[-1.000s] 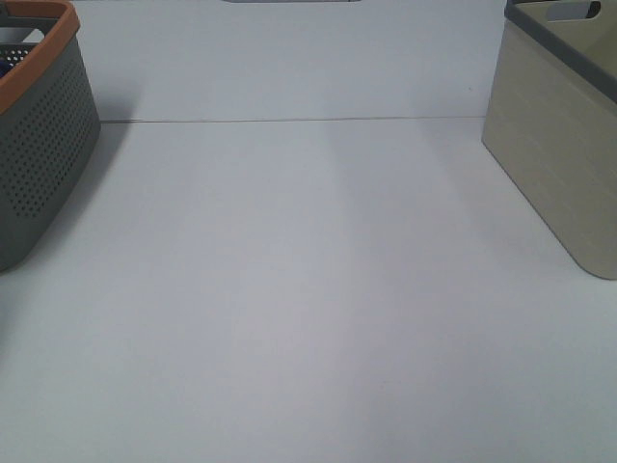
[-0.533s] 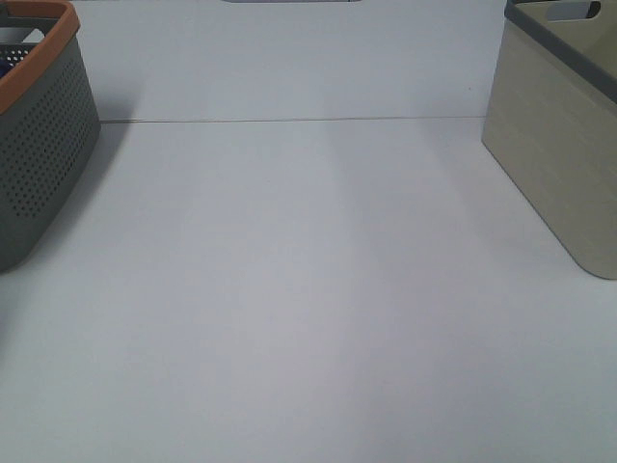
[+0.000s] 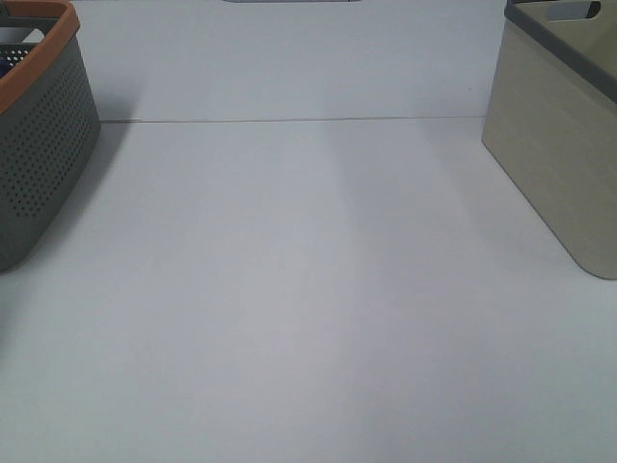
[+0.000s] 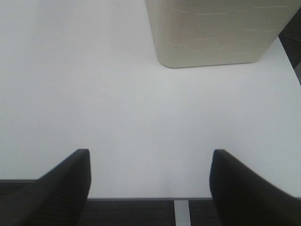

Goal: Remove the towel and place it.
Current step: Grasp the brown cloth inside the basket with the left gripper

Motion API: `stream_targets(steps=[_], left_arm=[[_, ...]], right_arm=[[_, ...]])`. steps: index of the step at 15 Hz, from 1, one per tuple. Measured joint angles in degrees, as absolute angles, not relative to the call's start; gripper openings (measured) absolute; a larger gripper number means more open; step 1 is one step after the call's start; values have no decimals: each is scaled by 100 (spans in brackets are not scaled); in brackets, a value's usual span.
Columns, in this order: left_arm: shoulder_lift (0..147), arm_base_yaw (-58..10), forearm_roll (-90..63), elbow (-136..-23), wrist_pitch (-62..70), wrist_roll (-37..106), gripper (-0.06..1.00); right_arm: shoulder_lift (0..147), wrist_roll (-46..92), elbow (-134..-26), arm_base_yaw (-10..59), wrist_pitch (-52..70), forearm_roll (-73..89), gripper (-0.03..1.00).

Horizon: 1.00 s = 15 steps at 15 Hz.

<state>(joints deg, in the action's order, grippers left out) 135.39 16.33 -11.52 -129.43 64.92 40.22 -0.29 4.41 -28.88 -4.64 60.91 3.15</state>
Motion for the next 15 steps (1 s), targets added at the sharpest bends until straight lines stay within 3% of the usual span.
stream_targets(steps=[3, 11, 15], left_arm=[[13281, 1633, -1094, -14037, 6881, 3489, 0], [11161, 1633, -1289, -14106, 6996, 2991, 0], [10239, 1633, -1937, -14112, 7007, 3667, 0]], right_arm=[[-29, 441, -2888, -464, 6091, 315, 62], [-29, 441, -2888, -464, 6091, 315, 62], [-29, 441, -2888, -464, 6091, 315, 62]])
